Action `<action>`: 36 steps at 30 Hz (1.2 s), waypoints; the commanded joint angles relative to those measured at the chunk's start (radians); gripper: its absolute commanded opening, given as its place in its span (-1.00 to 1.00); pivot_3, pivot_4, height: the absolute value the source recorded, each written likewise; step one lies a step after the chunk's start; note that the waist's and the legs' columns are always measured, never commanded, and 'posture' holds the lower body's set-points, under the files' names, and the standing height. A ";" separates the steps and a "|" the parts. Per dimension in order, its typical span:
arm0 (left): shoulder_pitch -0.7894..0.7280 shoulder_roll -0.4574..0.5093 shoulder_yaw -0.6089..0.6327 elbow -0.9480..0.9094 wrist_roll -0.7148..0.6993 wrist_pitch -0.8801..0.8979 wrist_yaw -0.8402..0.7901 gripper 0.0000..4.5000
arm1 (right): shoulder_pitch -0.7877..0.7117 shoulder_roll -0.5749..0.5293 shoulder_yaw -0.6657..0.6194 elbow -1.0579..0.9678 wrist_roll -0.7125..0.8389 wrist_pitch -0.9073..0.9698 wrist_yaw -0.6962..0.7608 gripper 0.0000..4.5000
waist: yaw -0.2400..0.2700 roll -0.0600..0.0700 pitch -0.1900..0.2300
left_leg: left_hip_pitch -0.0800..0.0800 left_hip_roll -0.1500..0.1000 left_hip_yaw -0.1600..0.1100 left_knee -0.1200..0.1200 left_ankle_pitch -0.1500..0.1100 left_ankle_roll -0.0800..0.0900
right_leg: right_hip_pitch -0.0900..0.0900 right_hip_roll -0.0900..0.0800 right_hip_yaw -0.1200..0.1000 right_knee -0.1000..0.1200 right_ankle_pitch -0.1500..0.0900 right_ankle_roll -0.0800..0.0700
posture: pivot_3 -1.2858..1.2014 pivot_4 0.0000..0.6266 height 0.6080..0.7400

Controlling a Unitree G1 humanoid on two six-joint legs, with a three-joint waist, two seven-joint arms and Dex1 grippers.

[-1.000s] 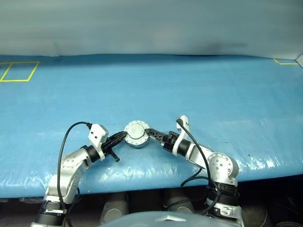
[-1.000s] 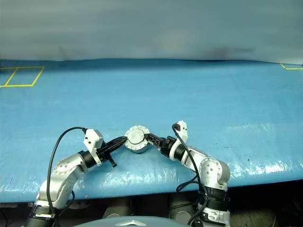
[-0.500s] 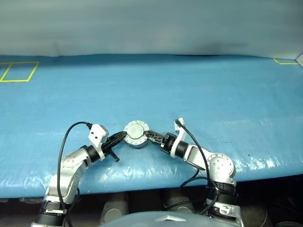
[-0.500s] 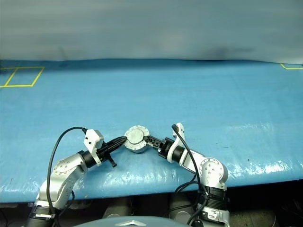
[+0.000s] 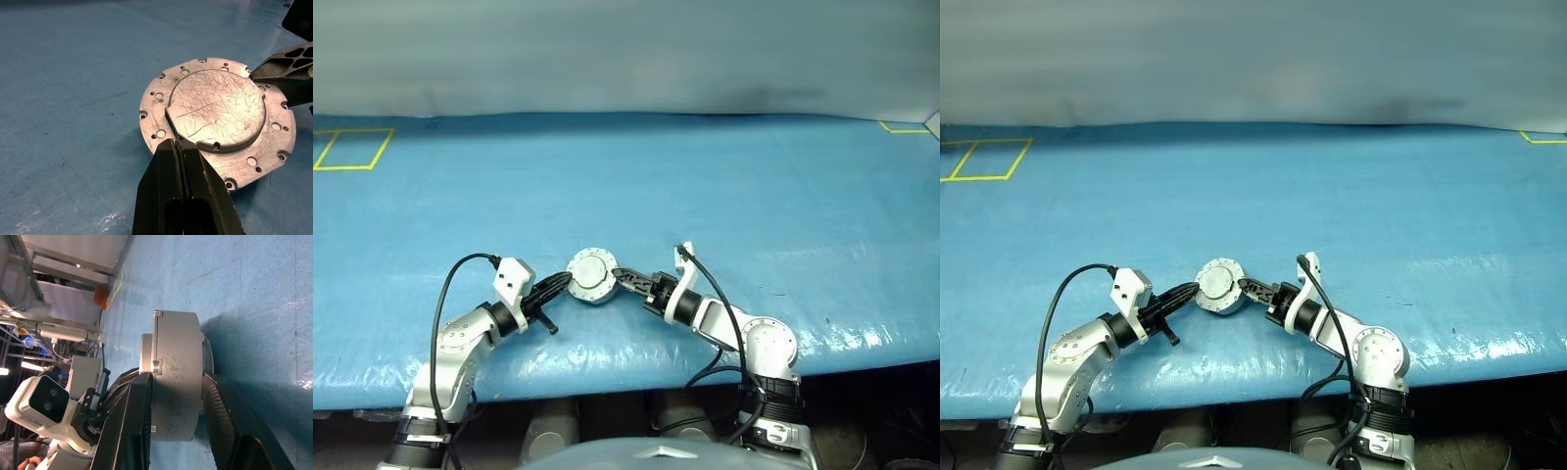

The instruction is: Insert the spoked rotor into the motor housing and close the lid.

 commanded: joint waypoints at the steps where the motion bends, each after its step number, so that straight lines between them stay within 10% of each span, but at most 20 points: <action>1: -0.003 -0.015 -0.005 0.011 0.002 0.004 0.010 -1.00 | -0.009 0.023 0.029 -0.003 0.018 0.001 -0.008 -0.47 | 0.000 0.000 0.000 | 0.000 0.000 0.000 0.000 0.000 0.000 | 0.000 0.000 0.000 0.000 0.000 0.000 | 0.03 -0.52 1.00; 18: -0.001 -0.167 0.157 -0.049 -0.341 0.213 0.059 -1.00 | -0.101 0.155 -0.161 0.114 0.364 -0.160 -0.299 -0.47 | -0.005 0.000 0.001 | -0.003 0.000 0.000 0.001 0.000 0.001 | -0.001 0.001 0.001 0.000 0.001 0.001 | 0.03 -0.52 1.00; 32: -0.028 -0.362 0.257 -0.006 -0.631 0.299 0.111 0.91 | -0.139 0.146 -0.049 0.007 0.595 -0.303 -0.302 -0.47 | -0.022 0.001 0.003 | -0.007 0.001 -0.001 0.006 -0.002 0.003 | -0.002 0.003 0.001 0.000 0.002 0.002 | 0.03 -0.52 1.00; 36: -0.047 -0.399 0.280 0.004 -0.766 0.380 0.135 0.99 | -0.135 0.114 -0.001 0.009 0.611 -0.295 -0.296 -0.47 | -0.023 0.001 0.003 | -0.009 0.001 -0.002 0.008 -0.002 0.004 | -0.002 0.003 0.001 -0.001 0.003 0.003 | 0.03 -0.52 1.00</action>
